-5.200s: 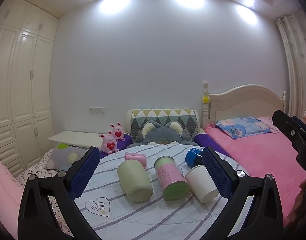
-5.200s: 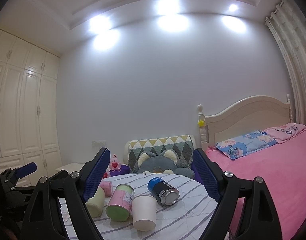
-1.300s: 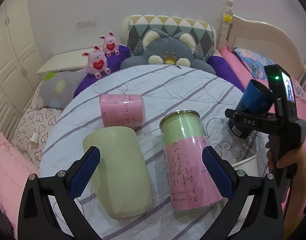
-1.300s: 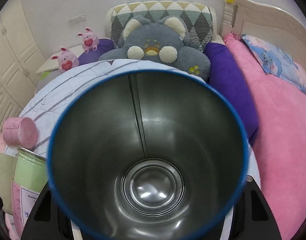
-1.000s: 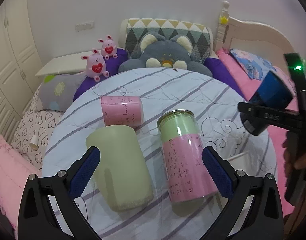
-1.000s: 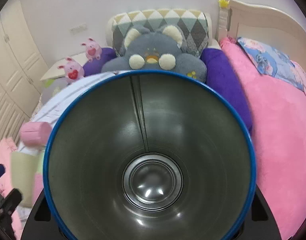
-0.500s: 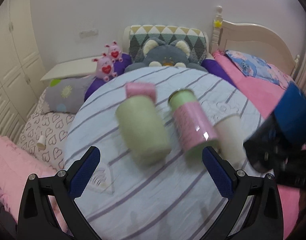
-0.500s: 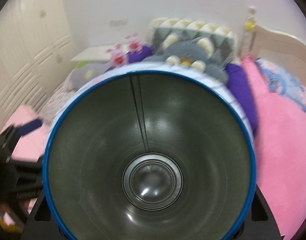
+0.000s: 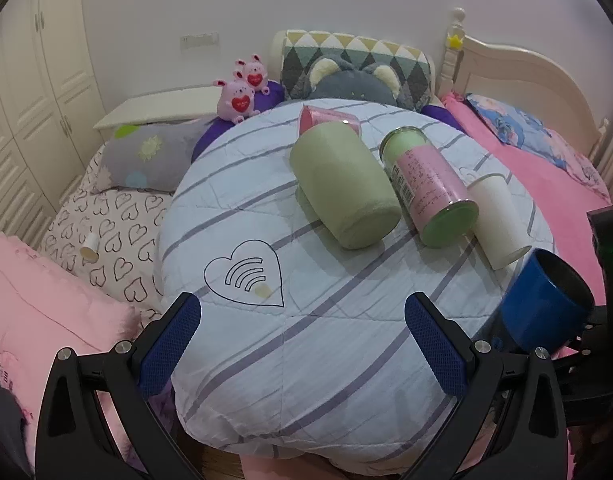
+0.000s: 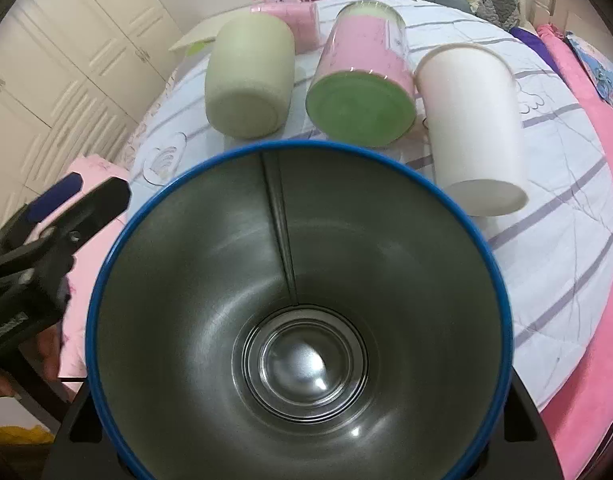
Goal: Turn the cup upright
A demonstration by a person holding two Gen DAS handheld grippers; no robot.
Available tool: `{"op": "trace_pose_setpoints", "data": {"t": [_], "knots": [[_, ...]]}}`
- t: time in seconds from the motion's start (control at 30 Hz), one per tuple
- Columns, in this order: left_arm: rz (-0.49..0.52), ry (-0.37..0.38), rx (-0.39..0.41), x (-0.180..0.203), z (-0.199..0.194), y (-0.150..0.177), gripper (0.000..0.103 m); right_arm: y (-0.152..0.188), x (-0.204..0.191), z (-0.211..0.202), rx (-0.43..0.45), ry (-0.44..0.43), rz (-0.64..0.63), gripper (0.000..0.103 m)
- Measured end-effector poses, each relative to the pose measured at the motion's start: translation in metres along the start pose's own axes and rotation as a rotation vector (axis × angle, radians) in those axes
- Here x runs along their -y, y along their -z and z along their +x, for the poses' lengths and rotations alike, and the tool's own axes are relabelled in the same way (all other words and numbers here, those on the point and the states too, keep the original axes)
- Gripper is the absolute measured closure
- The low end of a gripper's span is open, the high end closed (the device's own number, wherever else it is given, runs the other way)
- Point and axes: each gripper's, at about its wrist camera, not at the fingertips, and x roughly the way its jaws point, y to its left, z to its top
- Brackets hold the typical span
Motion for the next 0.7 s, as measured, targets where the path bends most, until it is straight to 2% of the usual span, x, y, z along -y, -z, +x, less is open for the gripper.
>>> {"op": "trace_pose_setpoints", "data": {"t": [0.17, 0.23, 0.33, 0.57, 0.7], "knots": [[0.003, -0.003, -0.017, -0.001, 0.010, -0.002, 0.000, -0.020, -0.004, 0.001, 0.056, 0.092, -0.002, 0.034], [0.002, 0.000, -0.021, -0.002, 0.013, -0.003, 0.000, -0.022, -0.004, 0.005, 0.057, 0.102, 0.005, 0.034], [0.000, 0.015, -0.030, -0.001, 0.017, -0.004, 0.000, -0.017, -0.006, 0.013, 0.024, 0.074, 0.021, 0.034], [-0.009, 0.025, -0.059, 0.000, 0.022, -0.002, 0.000, -0.003, -0.007, 0.011, 0.029, 0.010, 0.088, 0.034], [-0.005, 0.025, -0.061, 0.000, 0.019, -0.001, 0.000, 0.002, -0.019, 0.013, 0.025, 0.006, 0.074, 0.034]]}}
